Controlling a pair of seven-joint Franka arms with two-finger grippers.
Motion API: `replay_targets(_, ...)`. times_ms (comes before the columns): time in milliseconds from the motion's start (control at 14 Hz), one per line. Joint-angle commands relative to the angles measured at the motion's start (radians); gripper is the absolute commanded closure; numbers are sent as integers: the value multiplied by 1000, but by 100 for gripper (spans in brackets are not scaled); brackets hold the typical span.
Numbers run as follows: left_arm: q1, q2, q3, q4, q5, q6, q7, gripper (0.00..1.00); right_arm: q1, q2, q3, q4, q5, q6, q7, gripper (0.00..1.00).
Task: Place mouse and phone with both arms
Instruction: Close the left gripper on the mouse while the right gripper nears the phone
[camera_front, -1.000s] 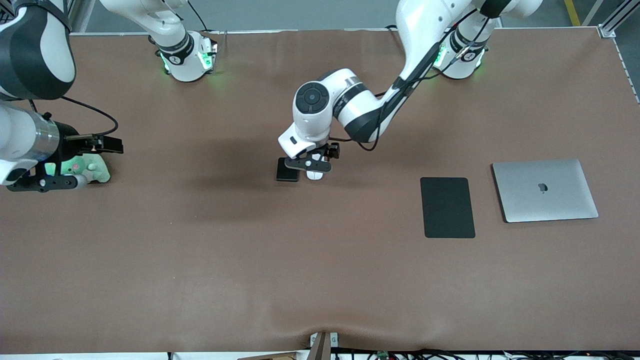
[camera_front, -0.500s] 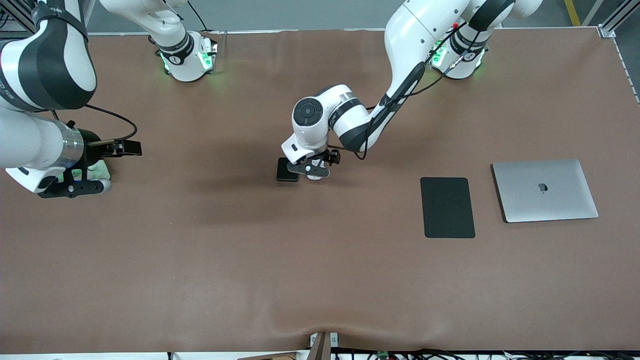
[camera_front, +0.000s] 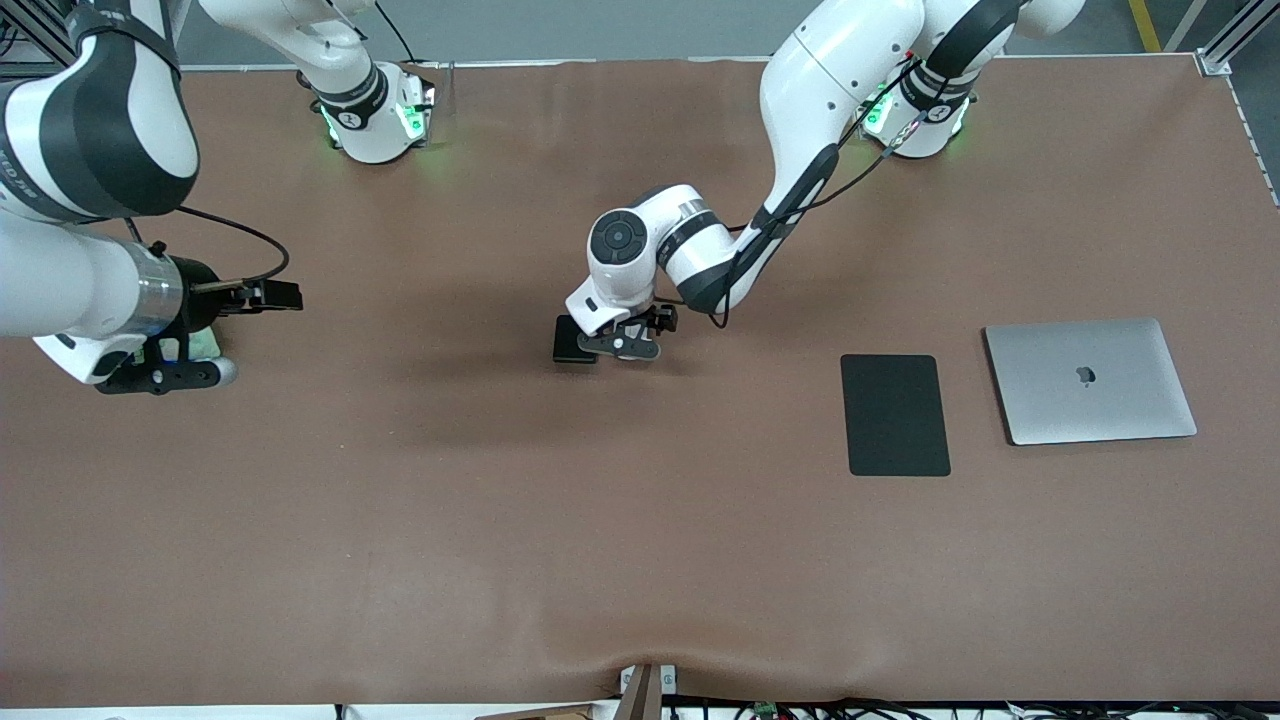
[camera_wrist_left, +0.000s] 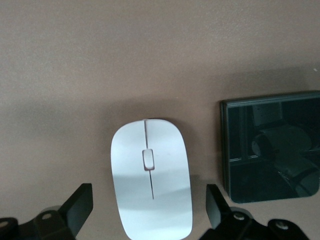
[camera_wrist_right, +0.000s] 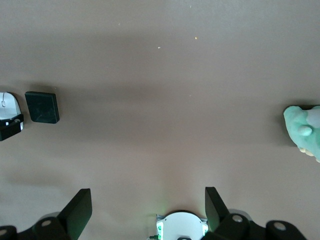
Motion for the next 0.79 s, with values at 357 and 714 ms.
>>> replay_targets(357,-15,30,27,22,20,16,-103,11,87,30,-4,-42,35,76,145,0)
replay_targets(714,-16,24,28,32,23,14,-102,100,150,47,-4,-84,41,124,227,0)
